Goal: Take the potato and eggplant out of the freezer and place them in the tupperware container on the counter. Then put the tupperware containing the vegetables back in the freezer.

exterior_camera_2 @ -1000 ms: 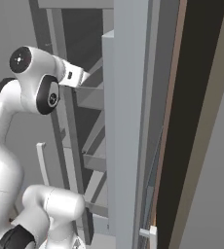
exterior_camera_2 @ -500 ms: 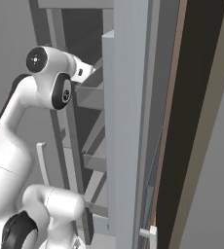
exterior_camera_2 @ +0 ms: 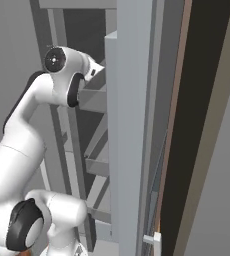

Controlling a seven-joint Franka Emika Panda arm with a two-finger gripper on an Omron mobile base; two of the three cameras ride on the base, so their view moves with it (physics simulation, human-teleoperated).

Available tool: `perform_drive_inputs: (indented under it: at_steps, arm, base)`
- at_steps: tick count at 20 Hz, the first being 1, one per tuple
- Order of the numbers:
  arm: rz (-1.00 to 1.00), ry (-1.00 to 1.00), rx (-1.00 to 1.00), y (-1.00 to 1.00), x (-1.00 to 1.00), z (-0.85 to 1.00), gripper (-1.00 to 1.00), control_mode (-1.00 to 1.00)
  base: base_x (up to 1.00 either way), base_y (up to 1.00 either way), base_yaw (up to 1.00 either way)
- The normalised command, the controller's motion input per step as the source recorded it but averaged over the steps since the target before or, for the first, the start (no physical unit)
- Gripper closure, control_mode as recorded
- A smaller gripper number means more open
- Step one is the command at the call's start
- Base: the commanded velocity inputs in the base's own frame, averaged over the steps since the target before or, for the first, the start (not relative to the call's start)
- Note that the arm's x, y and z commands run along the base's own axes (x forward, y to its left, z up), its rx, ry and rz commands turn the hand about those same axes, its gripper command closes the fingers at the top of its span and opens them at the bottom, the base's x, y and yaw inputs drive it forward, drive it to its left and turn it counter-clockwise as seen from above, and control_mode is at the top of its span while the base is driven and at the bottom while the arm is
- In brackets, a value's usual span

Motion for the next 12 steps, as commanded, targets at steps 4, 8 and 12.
perform_drive_inputs:
  at_steps: [4, 8, 12]
  arm:
    - [-0.02, 0.0, 0.05, -0.19, 0.35, 0.03, -1.0, -1.0]
    - [0.0, 0.0, 0.01, -0.16, 0.32, 0.0, -1.0, -1.0]
    - [0.0, 0.0, 0.0, -0.14, 0.33, 0.0, -1.0, -1.0]
  base:
    - [0.0, 0.0, 0.0]
    - [0.0, 0.0, 0.0]
    - [0.0, 0.0, 0.0]
